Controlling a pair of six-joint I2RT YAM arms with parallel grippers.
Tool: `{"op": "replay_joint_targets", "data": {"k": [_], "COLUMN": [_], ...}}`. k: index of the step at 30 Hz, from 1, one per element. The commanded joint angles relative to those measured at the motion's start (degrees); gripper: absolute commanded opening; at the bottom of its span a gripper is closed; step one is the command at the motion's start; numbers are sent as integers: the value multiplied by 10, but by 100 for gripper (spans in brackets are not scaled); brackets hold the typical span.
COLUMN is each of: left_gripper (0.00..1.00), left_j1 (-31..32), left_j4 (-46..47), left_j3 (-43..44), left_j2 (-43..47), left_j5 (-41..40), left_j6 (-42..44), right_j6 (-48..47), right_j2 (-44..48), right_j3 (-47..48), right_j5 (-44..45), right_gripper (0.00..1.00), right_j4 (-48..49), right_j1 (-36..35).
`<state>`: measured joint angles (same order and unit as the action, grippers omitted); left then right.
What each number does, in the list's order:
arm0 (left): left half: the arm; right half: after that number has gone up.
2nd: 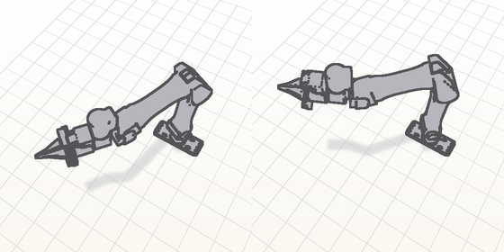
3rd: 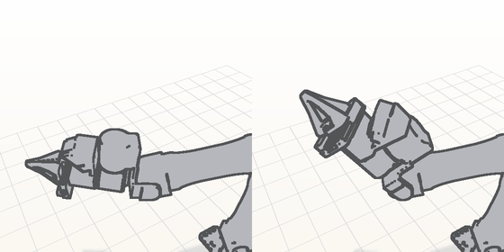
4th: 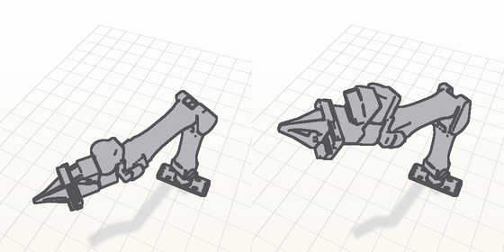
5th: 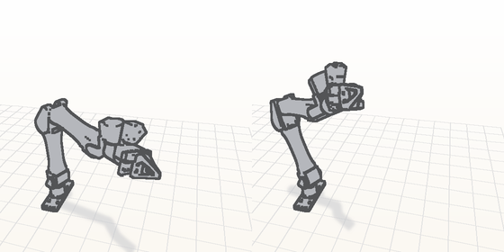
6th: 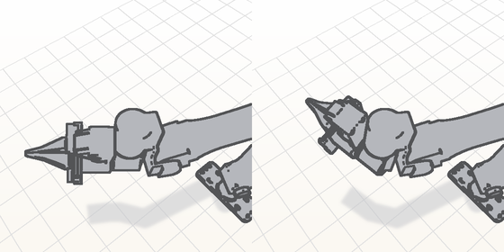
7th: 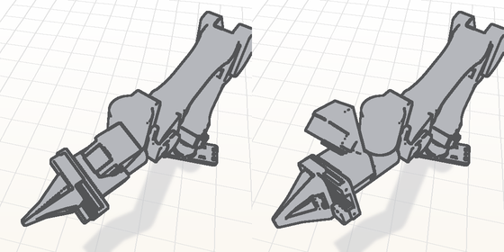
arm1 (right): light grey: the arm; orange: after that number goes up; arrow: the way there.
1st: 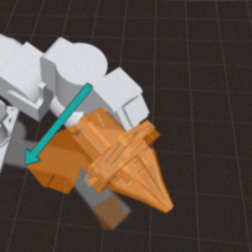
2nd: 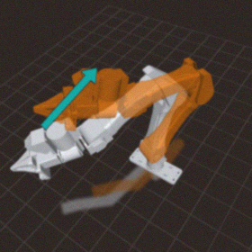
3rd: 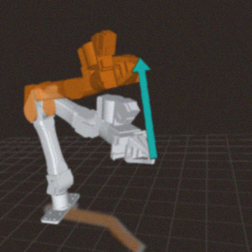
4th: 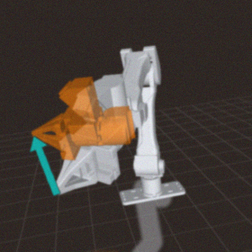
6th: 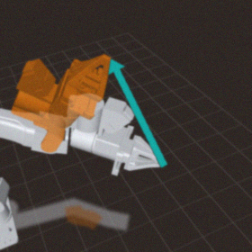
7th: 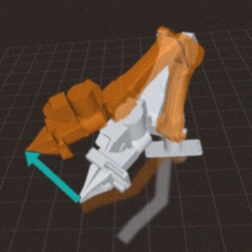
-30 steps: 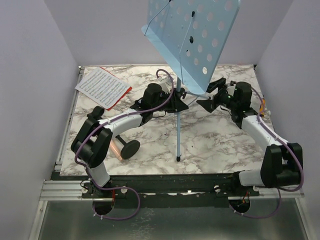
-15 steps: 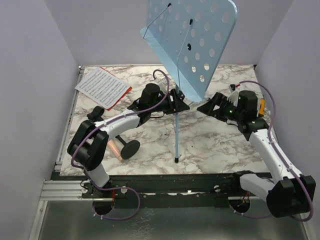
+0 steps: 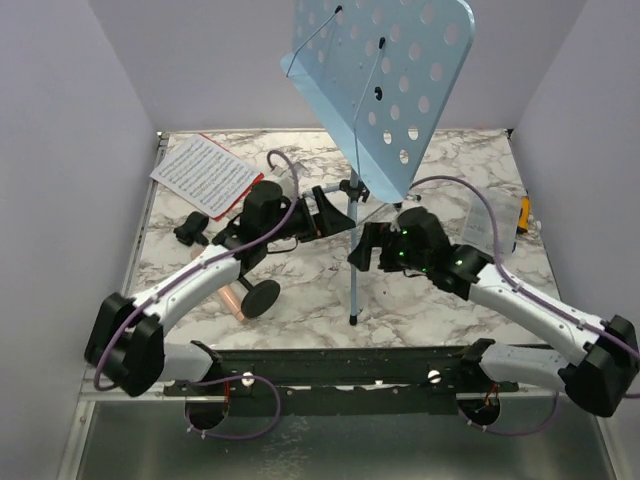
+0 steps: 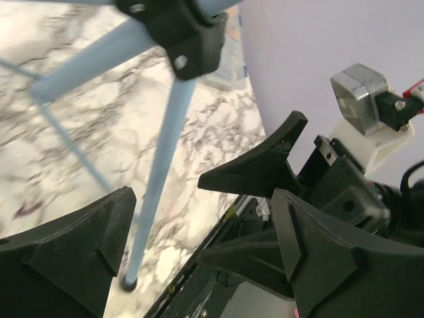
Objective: Set up the instrument practice props
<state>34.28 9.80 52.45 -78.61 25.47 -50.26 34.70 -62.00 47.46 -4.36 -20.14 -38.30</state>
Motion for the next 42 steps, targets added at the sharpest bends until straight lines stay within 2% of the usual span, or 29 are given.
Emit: {"op": "replay_joint_targets", "data": {"k": [1,6,8,10,12,15,17,19,22,24,27,33,35,37,39,42], "left_gripper": [92,99,99,99,99,99,99,99,99,99,99,99,99,99,99,95], "left_j1": [-41,-56,-57,-57,-57,-57,-57,-57,-58,-58,-58,-62,-72,-84,-97,-126], "left_j4": [-162,-294,-334,-369,-389,-394,-394,-393,-392,-389,-364,-267,-209,-142,-86,-54], "left_j3": [-31,-55,-56,-54,-54,-55,-50,-40,-19,-4,14,48,45,45,50,82], "left_j2": [133,276,321,350,369,376,365,345,314,292,252,157,132,103,63,-13], "left_j5": [-35,-110,-133,-151,-164,-177,-181,-179,-178,-179,-177,-174,-181,-175,-172,-132], "left_j6": [46,70,70,67,63,58,58,62,80,93,116,144,141,135,123,72], "right_j6": [62,146,147,122,70,14,-27,-52,-85,-121,-222,-474,-490,-504,-514,-523], "right_j2": [-98,-288,-323,-327,-313,-286,-265,-241,-204,-173,-131,-93,-87,-91,-109,-140], "right_j3": [80,214,232,220,188,142,115,93,62,40,8,-6,-3,-7,3,9], "right_j5": [317,495,520,513,489,458,423,367,283,214,68,-93,-129,-203,-206,-148], "right_gripper": [100,94,93,85,76,67,52,33,18,14,1,0,0,0,0,0], "right_j4": [-59,-208,-226,-197,-123,-43,5,28,37,45,70,27,36,52,42,37], "right_j1": [-135,-188,-190,-190,-189,-188,-183,-165,-125,-88,-19,22,33,75,103,131]}}
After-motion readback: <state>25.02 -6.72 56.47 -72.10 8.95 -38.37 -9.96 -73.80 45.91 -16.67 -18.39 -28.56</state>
